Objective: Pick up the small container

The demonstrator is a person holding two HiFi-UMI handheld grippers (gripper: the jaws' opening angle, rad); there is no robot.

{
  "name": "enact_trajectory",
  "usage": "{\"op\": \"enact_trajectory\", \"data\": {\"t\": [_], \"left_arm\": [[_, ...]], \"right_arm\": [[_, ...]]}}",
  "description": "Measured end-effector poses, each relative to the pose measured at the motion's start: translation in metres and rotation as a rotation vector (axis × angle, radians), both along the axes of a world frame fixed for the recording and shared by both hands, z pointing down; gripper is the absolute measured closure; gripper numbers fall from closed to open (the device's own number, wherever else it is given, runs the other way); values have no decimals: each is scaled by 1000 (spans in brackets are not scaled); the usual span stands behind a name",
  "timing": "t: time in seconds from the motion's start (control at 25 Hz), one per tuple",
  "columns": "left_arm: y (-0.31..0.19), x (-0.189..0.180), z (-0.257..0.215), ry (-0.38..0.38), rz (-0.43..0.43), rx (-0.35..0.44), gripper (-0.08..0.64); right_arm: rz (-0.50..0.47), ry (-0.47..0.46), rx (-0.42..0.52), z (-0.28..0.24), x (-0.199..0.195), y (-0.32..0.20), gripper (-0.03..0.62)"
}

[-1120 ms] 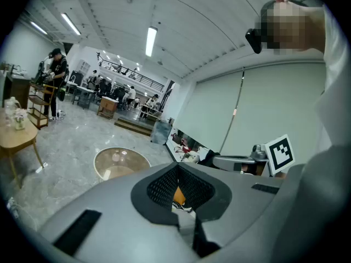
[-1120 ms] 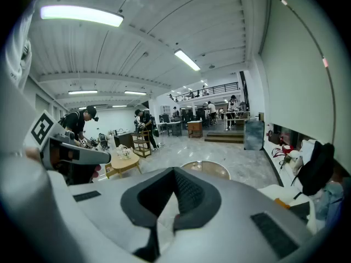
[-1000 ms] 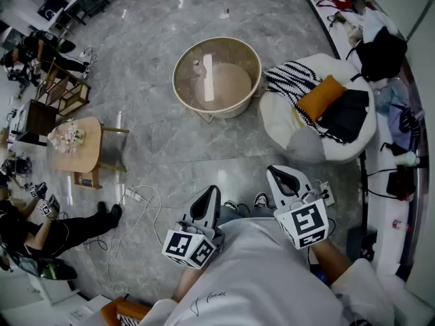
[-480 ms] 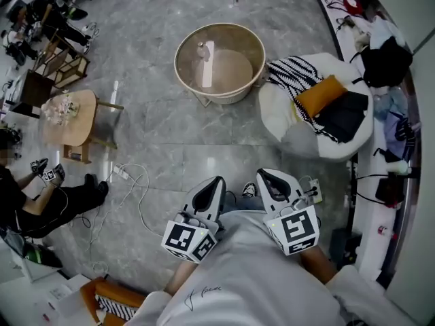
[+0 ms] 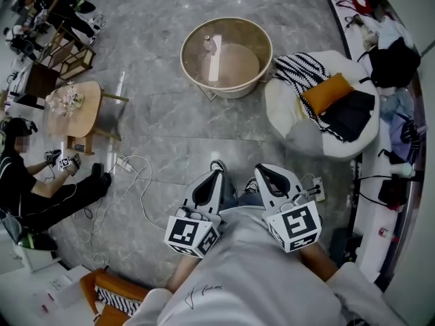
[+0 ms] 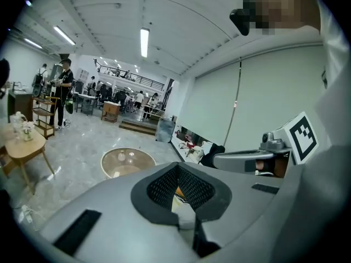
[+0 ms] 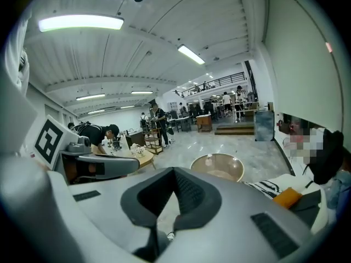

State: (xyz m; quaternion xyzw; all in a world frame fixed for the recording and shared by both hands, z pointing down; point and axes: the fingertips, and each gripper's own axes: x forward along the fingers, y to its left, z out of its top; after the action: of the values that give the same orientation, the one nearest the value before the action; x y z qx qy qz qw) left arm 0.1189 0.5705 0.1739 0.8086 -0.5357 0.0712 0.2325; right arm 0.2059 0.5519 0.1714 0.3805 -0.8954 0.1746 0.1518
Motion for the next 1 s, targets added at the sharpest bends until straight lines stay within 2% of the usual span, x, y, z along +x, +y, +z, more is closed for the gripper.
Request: {"op": "enact_trajectory", "data": {"t": [0.24, 0.56, 1.0], "left_arm": [[-16, -2, 5, -37, 16, -21, 543], [-48, -22, 2, -43, 6, -4, 543], [-98, -51, 1, -44, 39, -20, 543]], "right_arm": [[16, 51, -27, 11, -2, -14, 577], [8, 45, -12, 8, -19, -44, 577], [9, 64, -30, 9, -55, -93, 578]]}}
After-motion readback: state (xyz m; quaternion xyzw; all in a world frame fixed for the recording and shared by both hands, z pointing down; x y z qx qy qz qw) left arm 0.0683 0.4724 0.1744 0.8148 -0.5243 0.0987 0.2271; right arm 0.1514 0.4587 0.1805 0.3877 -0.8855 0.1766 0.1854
